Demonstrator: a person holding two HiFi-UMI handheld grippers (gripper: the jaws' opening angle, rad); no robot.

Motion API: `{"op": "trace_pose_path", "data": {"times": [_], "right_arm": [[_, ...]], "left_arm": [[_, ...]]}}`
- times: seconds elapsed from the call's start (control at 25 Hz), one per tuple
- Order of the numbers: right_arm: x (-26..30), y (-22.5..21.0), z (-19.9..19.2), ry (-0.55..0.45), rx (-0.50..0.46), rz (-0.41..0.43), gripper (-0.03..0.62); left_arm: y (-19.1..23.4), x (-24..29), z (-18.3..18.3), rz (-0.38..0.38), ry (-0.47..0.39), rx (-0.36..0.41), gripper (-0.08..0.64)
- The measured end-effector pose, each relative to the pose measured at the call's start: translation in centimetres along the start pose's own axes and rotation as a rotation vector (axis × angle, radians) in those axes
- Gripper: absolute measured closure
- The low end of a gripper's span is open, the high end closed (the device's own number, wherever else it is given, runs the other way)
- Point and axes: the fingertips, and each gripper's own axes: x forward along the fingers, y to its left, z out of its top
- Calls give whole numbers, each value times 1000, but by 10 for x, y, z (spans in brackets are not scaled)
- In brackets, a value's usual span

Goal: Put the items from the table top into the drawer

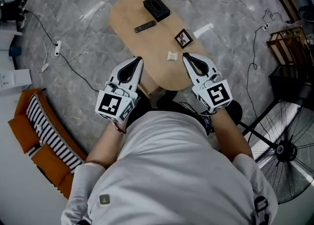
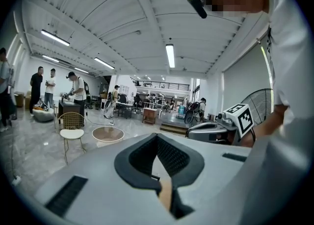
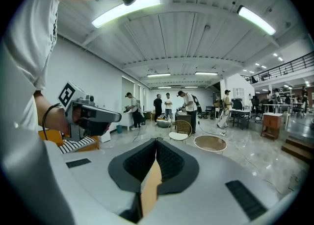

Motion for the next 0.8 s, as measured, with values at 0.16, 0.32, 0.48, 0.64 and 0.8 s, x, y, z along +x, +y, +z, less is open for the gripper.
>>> {"op": "trace_pose_path", "data": {"times": [0.16,0.32,0.48,0.64,0.8], "right_arm": [[17,-9,-8,44,-1,-10,569],[37,-21,-26,90,-7,-27,569],[56,-31,-58,164,10,-40,568],[73,-44,-94,216,10,-41,565],[90,-51,-134,272,36,-29,531]], "left_arm": [[16,13,-7,-28,26,-21,551],[35,32,-21,-64,62,-20,551],[52,49,-47,-103,118,-29,551],[67,69,-74,-126,153,-28,551],[88,87,-107,-126,196,-46,551]]}}
